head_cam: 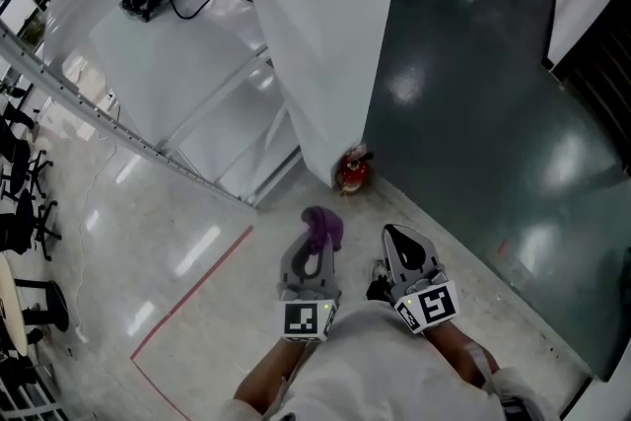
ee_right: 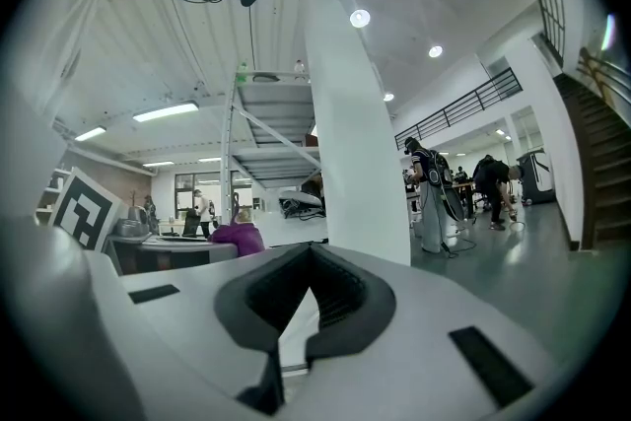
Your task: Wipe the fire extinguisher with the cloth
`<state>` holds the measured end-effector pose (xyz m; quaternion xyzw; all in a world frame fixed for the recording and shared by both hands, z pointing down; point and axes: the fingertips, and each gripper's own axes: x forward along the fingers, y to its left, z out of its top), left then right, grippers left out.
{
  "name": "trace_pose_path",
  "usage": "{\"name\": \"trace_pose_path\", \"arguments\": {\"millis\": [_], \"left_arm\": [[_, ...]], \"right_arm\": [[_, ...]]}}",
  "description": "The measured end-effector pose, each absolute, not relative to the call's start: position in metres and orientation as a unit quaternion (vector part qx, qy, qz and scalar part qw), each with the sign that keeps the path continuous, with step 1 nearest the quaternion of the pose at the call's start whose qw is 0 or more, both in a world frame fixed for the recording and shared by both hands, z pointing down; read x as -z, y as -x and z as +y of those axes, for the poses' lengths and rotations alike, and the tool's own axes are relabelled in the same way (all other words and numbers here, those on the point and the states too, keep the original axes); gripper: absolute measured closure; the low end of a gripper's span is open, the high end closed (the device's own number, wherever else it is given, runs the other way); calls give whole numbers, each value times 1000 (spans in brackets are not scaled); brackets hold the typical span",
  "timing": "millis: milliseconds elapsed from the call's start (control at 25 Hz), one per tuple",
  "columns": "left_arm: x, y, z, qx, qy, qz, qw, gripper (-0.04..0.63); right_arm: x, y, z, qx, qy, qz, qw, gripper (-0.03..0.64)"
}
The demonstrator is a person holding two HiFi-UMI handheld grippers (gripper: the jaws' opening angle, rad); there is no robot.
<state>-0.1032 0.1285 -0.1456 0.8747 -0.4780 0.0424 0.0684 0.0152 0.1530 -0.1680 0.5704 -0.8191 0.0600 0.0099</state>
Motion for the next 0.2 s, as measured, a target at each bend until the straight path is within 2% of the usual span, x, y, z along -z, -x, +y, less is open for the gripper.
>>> {"name": "trace_pose_path", "arguments": {"millis": [200], "left_arm": [[146, 90, 137, -51, -882, -464, 68, 541]], "right_arm": [[173, -26, 159, -61, -572, -818, 6, 604]]}}
